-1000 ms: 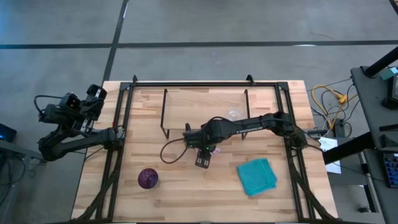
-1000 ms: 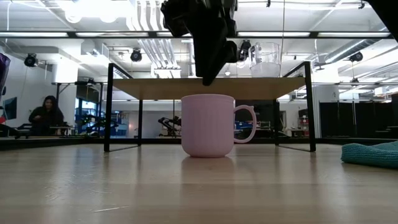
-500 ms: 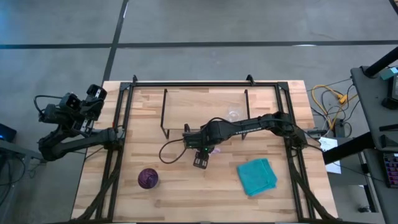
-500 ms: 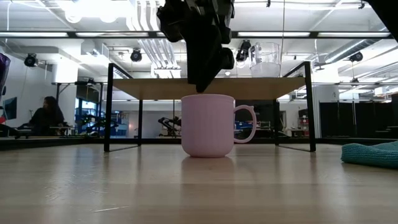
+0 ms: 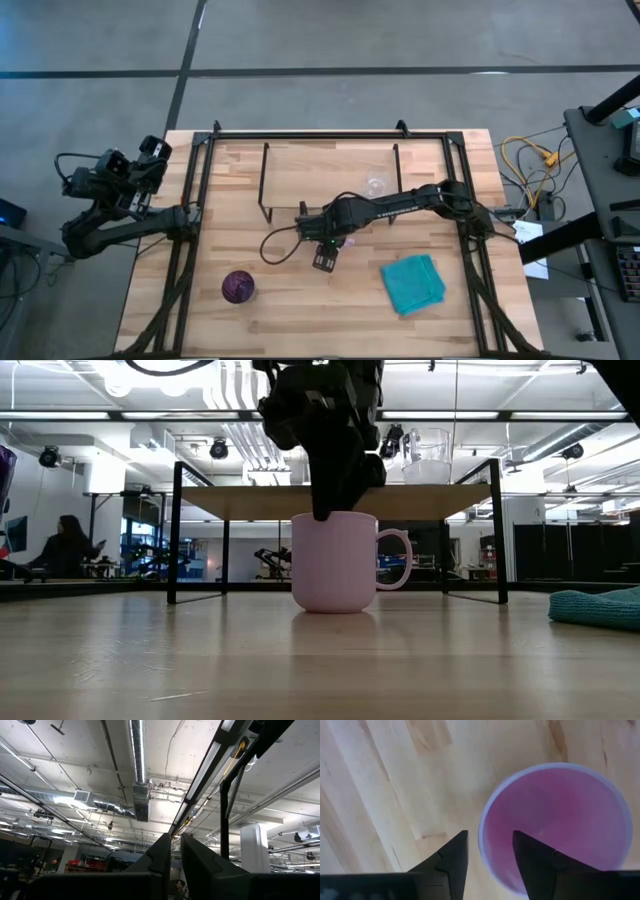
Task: Stack small to large cups/mugs on shelf
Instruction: Put the pink mug on the shelf
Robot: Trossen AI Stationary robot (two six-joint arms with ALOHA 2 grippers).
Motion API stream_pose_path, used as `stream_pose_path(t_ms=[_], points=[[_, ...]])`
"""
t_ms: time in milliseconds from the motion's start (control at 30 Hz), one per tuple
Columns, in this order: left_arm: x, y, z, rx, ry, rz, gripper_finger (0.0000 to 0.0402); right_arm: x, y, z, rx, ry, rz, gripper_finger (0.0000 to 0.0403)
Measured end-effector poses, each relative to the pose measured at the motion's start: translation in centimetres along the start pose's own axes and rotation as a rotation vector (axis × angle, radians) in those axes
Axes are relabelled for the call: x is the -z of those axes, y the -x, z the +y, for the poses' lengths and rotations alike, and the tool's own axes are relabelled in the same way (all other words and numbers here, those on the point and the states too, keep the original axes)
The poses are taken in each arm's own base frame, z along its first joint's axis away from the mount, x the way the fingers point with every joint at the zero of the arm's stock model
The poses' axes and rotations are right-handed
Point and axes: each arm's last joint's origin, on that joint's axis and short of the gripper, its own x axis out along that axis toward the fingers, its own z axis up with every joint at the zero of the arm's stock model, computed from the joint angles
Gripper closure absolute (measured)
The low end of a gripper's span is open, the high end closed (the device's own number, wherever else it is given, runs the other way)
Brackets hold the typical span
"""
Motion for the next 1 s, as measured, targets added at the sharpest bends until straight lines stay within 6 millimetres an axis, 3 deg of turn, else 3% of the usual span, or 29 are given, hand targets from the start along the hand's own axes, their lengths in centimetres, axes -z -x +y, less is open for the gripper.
stream_pose_path(t_ms=[333,1000], points=[[0.00,0.00,0.00,0.000,0.000,0.000,0.0372,0.11,-0.23,-0.07,0.003,-0.004,0.006,0.0277],[0.00,0.00,0.00,0.000,0.000,0.000,0.0372,0.24,-0.77,-0.23,0.019,-0.003,0.003,0.0280]])
